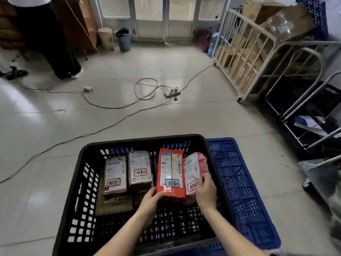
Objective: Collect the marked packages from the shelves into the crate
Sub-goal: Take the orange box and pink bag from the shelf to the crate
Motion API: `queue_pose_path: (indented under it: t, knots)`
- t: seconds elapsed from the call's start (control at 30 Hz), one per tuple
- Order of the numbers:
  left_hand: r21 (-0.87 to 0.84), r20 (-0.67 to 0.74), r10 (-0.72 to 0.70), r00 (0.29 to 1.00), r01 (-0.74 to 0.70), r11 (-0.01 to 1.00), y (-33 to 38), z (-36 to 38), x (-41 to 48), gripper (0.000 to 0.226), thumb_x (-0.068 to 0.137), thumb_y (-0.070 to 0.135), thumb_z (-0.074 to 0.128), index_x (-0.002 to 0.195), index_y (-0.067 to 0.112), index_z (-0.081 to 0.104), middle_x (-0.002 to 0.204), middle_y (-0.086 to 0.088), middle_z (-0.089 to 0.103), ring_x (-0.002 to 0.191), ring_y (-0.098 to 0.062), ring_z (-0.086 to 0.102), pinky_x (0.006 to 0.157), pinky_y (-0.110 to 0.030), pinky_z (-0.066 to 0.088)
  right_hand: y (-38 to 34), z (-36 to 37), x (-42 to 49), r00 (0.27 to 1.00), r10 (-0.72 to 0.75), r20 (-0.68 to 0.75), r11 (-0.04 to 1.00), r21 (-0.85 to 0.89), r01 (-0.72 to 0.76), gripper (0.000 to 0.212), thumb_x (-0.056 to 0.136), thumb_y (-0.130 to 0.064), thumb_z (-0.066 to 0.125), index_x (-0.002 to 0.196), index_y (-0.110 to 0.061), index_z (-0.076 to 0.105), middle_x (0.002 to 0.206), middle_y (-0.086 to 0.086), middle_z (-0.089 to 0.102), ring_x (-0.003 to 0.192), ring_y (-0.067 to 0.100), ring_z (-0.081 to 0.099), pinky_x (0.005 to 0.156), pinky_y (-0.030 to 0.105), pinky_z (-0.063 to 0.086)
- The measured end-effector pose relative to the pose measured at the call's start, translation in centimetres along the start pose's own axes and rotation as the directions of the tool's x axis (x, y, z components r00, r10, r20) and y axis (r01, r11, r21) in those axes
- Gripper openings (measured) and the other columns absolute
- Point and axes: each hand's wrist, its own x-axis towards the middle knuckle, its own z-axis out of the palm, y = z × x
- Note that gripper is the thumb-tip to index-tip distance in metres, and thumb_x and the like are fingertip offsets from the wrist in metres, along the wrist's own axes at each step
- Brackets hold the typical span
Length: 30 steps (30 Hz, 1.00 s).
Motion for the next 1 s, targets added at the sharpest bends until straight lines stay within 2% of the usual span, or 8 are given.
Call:
queue_pose_path:
  t: [0.1,0.3,0.37,0.53,0.63,0.73,0.8,1.0]
  knots:
    - [-0.062,-0.074,-0.024,0.997,0.020,0.998,-0.2,-1.2,0.5,0.033,0.094,0.012,0.051,0.127,0.013,0.051,0.109,0.000,0.068,0.091,-0.002,0.062,0.072,-0.018,0.043,0.2,1.4,0.8,0.999,0.031,0.038,0.994,0.102,-0.035,0.013,0.094,-0.008,0.046,0.081,-0.009,0.045,0.077,0.007,0.057,0.069,0.022,0.055,0.056,0.029,0.041]
    - [-0.087,-0.210,-0.023,0.977,0.005,0.996,-1.3,-1.5,2.4,0.043,0.092,0.009,0.054,0.134,0.005,0.046,0.114,-0.009,0.067,0.106,-0.019,0.062,0.095,-0.034,0.046,1.6,4.0,3.5,0.996,0.081,0.043,0.987,0.138,-0.087,0.014,0.096,-0.011,0.045,0.082,-0.009,0.044,0.069,-0.003,0.053,0.059,0.007,0.052,0.044,0.010,0.039]
    - [-0.116,-0.228,-0.048,0.972,0.022,0.993,-1.9,-1.0,2.9,0.046,0.091,0.009,0.056,0.136,0.005,0.044,0.117,-0.012,0.066,0.110,-0.024,0.061,0.104,-0.042,0.043,2.4,4.3,4.6,0.993,0.114,0.002,0.985,0.126,-0.113,0.014,0.096,-0.010,0.044,0.082,-0.010,0.043,0.069,0.000,0.053,0.060,0.013,0.052,0.043,0.014,0.037]
    - [-0.183,-0.219,-0.112,0.969,0.071,0.980,-2.9,-0.2,4.3,0.036,0.092,0.002,0.052,0.127,0.011,0.049,0.107,-0.009,0.069,0.100,-0.019,0.064,0.090,-0.034,0.047,4.4,5.2,5.9,0.974,0.186,0.128,0.982,-0.019,-0.185,0.006,0.096,-0.010,0.042,0.096,-0.007,0.047,0.090,0.005,0.059,0.081,0.022,0.058,0.063,0.027,0.044]
    - [-0.081,-0.246,-0.097,0.964,0.080,0.994,-2.7,-0.2,4.4,0.038,0.092,0.003,0.052,0.128,0.014,0.047,0.110,-0.007,0.067,0.102,-0.018,0.063,0.092,-0.035,0.048,5.1,5.3,6.1,0.956,0.205,0.210,0.975,-0.128,-0.181,0.019,0.095,-0.007,0.041,0.112,-0.006,0.050,0.101,0.004,0.060,0.087,0.020,0.058,0.072,0.029,0.047]
    - [0.098,-0.285,-0.042,0.958,0.073,0.992,-2.1,-0.3,4.3,0.046,0.093,0.008,0.053,0.138,0.010,0.041,0.123,-0.010,0.060,0.114,-0.022,0.057,0.104,-0.041,0.044,5.1,5.2,6.2,0.952,0.178,0.248,0.973,-0.191,-0.132,0.022,0.094,-0.005,0.043,0.114,-0.009,0.051,0.108,0.006,0.062,0.089,0.018,0.059,0.073,0.026,0.050]
    - [0.201,-0.288,-0.010,0.958,0.071,0.977,-1.6,-0.1,4.2,0.048,0.094,0.013,0.053,0.140,0.012,0.038,0.129,-0.008,0.057,0.117,-0.019,0.054,0.104,-0.036,0.042,4.9,5.0,6.2,0.953,0.152,0.260,0.971,-0.220,-0.095,0.026,0.092,-0.005,0.046,0.118,-0.011,0.050,0.112,0.006,0.060,0.094,0.018,0.059,0.078,0.030,0.053]
    - [0.343,-0.285,0.030,0.958,0.073,0.936,-0.7,0.3,3.7,0.050,0.094,0.017,0.054,0.141,0.013,0.037,0.133,-0.008,0.055,0.122,-0.020,0.051,0.101,-0.033,0.040,4.2,3.7,5.7,0.959,0.041,0.280,0.961,-0.275,0.039,0.054,0.091,-0.010,0.051,0.141,-0.012,0.029,0.125,0.006,0.051,0.116,0.021,0.050,0.095,0.038,0.049]
